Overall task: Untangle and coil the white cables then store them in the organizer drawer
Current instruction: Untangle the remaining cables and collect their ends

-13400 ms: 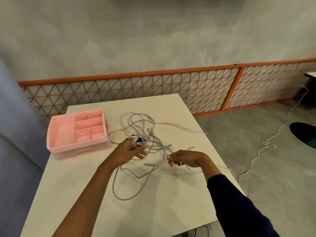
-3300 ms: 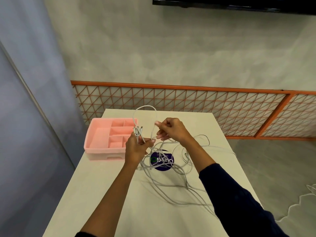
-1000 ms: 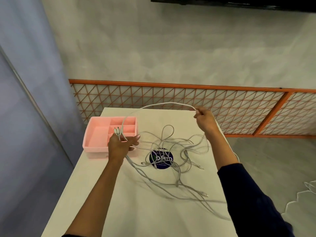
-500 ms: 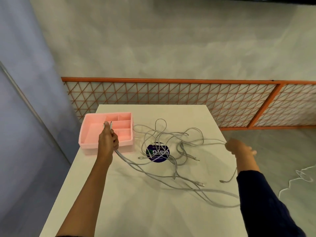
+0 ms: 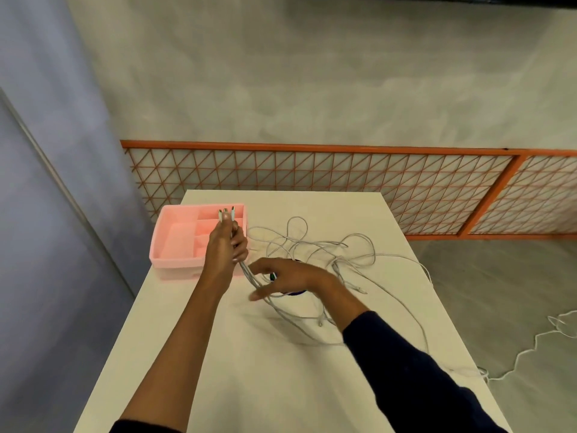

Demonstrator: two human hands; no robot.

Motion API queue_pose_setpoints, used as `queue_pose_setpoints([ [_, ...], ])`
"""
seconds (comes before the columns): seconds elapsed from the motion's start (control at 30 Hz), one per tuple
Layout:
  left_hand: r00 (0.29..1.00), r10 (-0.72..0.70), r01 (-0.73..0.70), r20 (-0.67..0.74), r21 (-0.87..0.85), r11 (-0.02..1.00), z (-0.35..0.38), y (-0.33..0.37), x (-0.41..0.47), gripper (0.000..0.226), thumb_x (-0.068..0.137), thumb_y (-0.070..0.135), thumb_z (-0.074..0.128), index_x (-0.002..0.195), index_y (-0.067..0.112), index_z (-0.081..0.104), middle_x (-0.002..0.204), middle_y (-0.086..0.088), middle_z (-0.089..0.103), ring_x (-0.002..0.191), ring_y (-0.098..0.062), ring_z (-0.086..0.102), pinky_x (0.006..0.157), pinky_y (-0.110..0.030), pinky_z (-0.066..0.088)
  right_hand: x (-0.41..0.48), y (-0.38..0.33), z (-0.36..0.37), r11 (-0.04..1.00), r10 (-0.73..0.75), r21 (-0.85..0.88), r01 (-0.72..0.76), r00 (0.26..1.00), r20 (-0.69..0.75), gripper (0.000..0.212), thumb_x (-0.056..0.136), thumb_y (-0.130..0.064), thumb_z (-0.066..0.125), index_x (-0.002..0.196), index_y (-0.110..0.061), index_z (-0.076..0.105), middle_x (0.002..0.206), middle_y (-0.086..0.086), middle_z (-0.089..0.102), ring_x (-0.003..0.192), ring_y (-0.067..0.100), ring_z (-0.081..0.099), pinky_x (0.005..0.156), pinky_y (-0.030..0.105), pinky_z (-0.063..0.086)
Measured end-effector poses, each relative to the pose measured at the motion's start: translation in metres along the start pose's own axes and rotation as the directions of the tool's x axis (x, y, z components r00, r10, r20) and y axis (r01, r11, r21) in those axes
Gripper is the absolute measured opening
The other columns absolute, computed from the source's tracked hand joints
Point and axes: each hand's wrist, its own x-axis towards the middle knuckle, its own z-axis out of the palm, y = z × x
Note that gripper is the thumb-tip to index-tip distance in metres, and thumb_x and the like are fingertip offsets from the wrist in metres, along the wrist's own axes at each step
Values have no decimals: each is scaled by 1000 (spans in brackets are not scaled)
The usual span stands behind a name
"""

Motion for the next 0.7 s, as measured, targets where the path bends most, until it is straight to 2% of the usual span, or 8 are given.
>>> queue_pose_setpoints([
  [0.07,999,33,-32,14,-1,999,1,4,0,42,106,34,26,69,15,37,43,10,28,32,-2,21,34,-12,19,12,-14,22,993,-67,92,69,997,-28,25,97,-36,52,108,-16,62,105,4,68,97,12,59,82,21,40],
  [0.17,996,76,-75,-43,26,997,-8,9,1,40,106,36,27,71,17,38,45,10,29,35,-3,20,35,-15,19,16,-15,35,986,-86,129,110,981,-176,39,101,-42,36,70,-20,47,70,-2,52,64,15,51,67,28,39],
  [0.3,975,107,-111,-196,-5,994,-29,14,5,39,105,36,28,71,19,36,44,11,30,34,-3,21,35,-14,17,12,29,44,997,-64,19,73,955,-291,50,96,-51,45,62,-15,34,60,-1,34,54,12,32,58,32,27],
  [0.37,962,110,-110,-250,14,994,-36,12,7,40,105,38,28,70,20,35,44,12,29,35,-3,21,35,-14,17,9,49,46,999,-30,0,32,933,-358,53,94,-52,48,63,-10,39,58,0,34,52,11,32,56,31,26],
  [0.43,938,129,-129,-323,21,991,-42,13,9,41,105,38,29,68,21,33,43,13,28,36,-3,21,36,-15,15,4,65,45,997,9,-67,-38,920,-391,49,94,-53,48,61,-17,43,57,-4,39,55,12,39,56,27,29],
  [0.53,884,179,-183,-433,32,982,-58,29,14,38,105,37,29,69,23,29,41,15,28,36,-2,22,35,-14,16,-14,105,49,973,155,-95,-209,902,-402,42,97,-48,44,62,-27,46,67,-4,52,74,22,54,64,28,36],
  [0.6,859,192,-199,-474,38,979,-71,35,18,38,104,37,28,69,22,28,40,15,28,34,-1,21,34,-13,16,-33,143,54,925,309,-73,-374,849,-428,38,99,-45,42,82,-20,65,90,6,66,92,27,61,71,31,42],
  [0.7,849,178,-176,-497,51,983,-78,25,18,38,104,38,29,69,22,27,40,15,27,34,-1,22,34,-11,16,-51,174,58,888,372,-64,-456,792,-484,37,99,-41,41,102,-16,68,110,8,66,103,27,60,72,30,39],
])
